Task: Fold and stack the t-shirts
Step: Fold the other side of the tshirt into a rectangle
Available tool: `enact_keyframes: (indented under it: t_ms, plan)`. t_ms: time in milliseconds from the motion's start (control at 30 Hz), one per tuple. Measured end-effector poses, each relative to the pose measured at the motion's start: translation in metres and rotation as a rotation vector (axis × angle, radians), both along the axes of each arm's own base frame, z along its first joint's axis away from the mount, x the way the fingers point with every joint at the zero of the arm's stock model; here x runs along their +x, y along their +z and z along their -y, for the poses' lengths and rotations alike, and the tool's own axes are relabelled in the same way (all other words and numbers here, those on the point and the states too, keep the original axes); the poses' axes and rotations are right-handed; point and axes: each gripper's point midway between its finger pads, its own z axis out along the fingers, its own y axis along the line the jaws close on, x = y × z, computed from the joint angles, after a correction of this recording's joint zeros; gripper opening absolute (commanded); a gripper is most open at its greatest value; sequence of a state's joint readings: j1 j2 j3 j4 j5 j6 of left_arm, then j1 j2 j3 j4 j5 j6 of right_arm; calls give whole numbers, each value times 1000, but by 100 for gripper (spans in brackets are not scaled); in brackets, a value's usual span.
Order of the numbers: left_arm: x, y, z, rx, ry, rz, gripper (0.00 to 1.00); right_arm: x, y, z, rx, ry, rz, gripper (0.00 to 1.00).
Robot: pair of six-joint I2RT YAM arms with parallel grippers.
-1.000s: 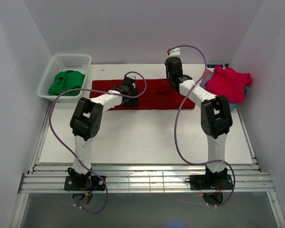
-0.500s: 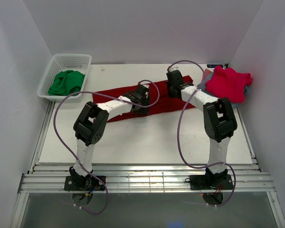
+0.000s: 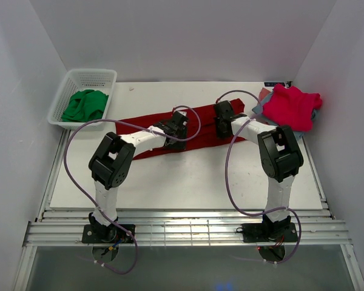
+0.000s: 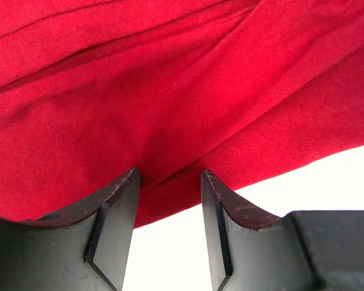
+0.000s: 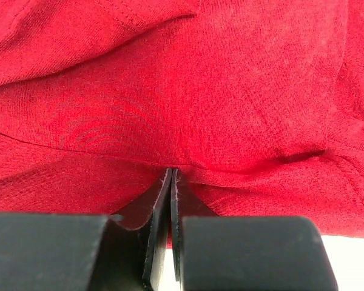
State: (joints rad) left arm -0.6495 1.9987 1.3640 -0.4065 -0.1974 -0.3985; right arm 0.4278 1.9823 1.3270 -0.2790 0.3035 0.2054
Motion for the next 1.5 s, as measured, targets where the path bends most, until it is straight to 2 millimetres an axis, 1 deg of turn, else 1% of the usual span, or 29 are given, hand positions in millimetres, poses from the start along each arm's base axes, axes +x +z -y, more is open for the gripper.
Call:
enact_keyframes:
  t_ms: [100, 167, 200, 367, 500, 600, 667, 733, 800, 833, 900, 933, 967, 1033, 1100, 1133, 1200, 1233, 1267, 1300, 1400, 1433, 1500]
  plan:
    - [-3, 0, -4, 7, 1, 1, 56, -2, -1, 0, 8, -10, 3, 8]
    - [-7, -1, -7, 12, 3, -2, 55, -8, -1, -1, 17, -17, 2, 8]
    - [-9, 0, -9, 13, 4, -2, 55, -13, -1, -1, 22, -21, 3, 8]
    - [-19, -2, -17, 20, 7, -14, 55, -52, -2, 0, 27, -25, -30, 8]
    - [-27, -2, -22, 23, 8, -19, 54, -78, -3, -2, 31, -27, -54, 8]
    - [-32, -2, -26, 24, 10, -23, 54, -90, -2, -3, 23, -22, -74, 8]
    - [-33, -1, -27, 24, 11, -24, 57, -96, -1, -2, 8, -16, -84, 8]
    - [-34, 0, -29, 30, 15, -23, 59, -98, 3, -1, -2, -14, -82, 8]
    - [-34, 3, -29, 37, 18, -15, 61, -97, 11, 0, -4, -12, -71, 9]
    - [-33, 6, -28, 38, 18, -11, 61, -94, 18, -1, -2, -11, -60, 12]
    - [-24, 19, -23, 29, 23, 17, 62, -82, 36, -7, 10, -6, -26, 16]
    - [-18, 29, -17, 17, 22, 38, 63, -73, 47, -11, 20, -1, 0, 21]
    - [-11, 40, -10, -3, 20, 66, 63, -65, 59, -16, 33, 5, 29, 22]
    - [1, 65, 7, -52, 11, 122, 64, -48, 83, -26, 59, 19, 89, 32]
    - [7, 88, 25, -106, -11, 166, 63, -35, 98, -33, 72, 34, 132, 37]
    - [7, 96, 35, -135, -30, 177, 60, -31, 101, -35, 72, 41, 142, 37]
    - [5, 106, 51, -182, -68, 185, 54, -23, 98, -39, 60, 56, 145, 39]
    - [1, 107, 58, -199, -88, 179, 51, -19, 93, -40, 50, 64, 137, 39]
    - [-4, 106, 64, -213, -112, 167, 45, -15, 86, -42, 41, 71, 125, 39]
    - [-8, 104, 69, -221, -130, 154, 43, -13, 77, -43, 29, 77, 108, 39]
    - [-24, 91, 86, -243, -178, 97, 40, -6, 50, -44, -5, 96, 54, 39]
    - [-30, 83, 88, -236, -192, 69, 40, -3, 44, -43, -12, 96, 43, 39]
    - [-40, 74, 95, -235, -218, 37, 38, 3, 36, -38, -26, 93, 27, 39]
